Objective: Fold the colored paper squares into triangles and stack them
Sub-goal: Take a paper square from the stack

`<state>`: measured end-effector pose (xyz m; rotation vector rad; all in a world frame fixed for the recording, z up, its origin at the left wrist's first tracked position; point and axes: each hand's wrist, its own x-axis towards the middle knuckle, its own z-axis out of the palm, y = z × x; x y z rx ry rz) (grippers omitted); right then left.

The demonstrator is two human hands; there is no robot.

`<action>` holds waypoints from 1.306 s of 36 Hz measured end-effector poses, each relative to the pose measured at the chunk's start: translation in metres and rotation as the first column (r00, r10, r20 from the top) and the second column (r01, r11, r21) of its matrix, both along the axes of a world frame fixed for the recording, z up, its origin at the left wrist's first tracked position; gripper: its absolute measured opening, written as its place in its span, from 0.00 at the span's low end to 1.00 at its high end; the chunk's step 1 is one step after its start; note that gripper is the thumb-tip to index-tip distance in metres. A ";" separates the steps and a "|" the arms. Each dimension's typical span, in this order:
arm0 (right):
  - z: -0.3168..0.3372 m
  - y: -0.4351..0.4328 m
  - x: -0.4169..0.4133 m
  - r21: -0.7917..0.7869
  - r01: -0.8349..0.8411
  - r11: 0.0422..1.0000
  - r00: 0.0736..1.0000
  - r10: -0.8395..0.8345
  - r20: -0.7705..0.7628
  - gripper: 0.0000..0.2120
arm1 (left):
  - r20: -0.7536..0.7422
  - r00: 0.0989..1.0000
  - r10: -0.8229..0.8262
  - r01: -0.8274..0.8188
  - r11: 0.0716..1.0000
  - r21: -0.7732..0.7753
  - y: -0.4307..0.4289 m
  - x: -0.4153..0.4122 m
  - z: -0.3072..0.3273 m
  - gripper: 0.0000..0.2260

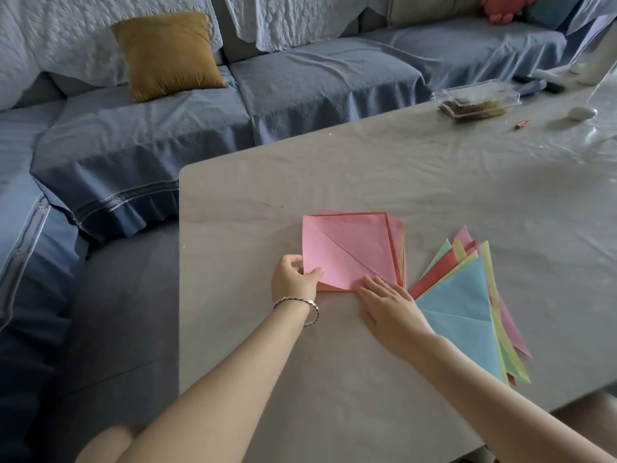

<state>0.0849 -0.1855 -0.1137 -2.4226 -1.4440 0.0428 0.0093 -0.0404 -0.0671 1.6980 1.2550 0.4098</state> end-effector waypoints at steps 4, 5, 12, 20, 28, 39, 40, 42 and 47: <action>0.001 -0.004 -0.001 0.012 -0.027 1.000 0.999 0.027 -0.035 0.19 | -0.005 0.999 0.049 -0.049 0.999 -0.006 0.006 0.001 -0.001 0.08; 0.001 -0.005 -0.002 0.034 -0.013 0.999 0.998 0.015 -0.059 0.22 | 0.003 0.999 0.050 -0.050 0.999 -0.016 0.008 -0.001 -0.001 0.06; -0.006 -0.013 -0.003 0.213 -0.044 0.976 0.997 0.029 0.073 0.29 | 0.120 0.991 0.064 -0.033 0.970 -0.241 0.010 -0.040 0.005 0.07; -0.009 -0.027 -0.012 0.250 -0.305 0.919 0.952 0.292 0.088 0.10 | -0.107 0.976 -0.188 0.168 0.971 -0.171 0.024 -0.098 -0.001 0.09; -0.016 -0.031 -0.024 0.201 -0.408 0.890 0.907 0.420 -0.017 0.09 | -0.228 0.918 -0.324 0.306 0.945 -0.113 0.028 -0.094 -0.003 0.07; 0.002 -0.033 -0.029 0.330 -0.313 0.891 0.897 0.391 -0.206 0.19 | -0.124 0.978 -0.168 0.188 0.967 0.171 0.012 -0.067 0.006 0.08; 0.006 -0.032 -0.029 0.362 -0.281 0.889 0.904 0.372 -0.211 0.20 | -0.120 0.978 -0.168 0.190 0.961 0.202 0.009 -0.068 0.008 0.08; 0.016 -0.028 -0.028 0.410 -0.205 0.889 0.925 0.313 -0.216 0.18 | -0.110 0.977 -0.181 0.204 0.946 0.254 0.004 -0.071 0.012 0.06; 0.052 -0.015 -0.027 0.541 -0.049 0.839 0.919 0.250 -0.305 0.09 | -0.119 0.981 -0.151 0.181 0.934 0.309 0.003 -0.085 0.022 0.08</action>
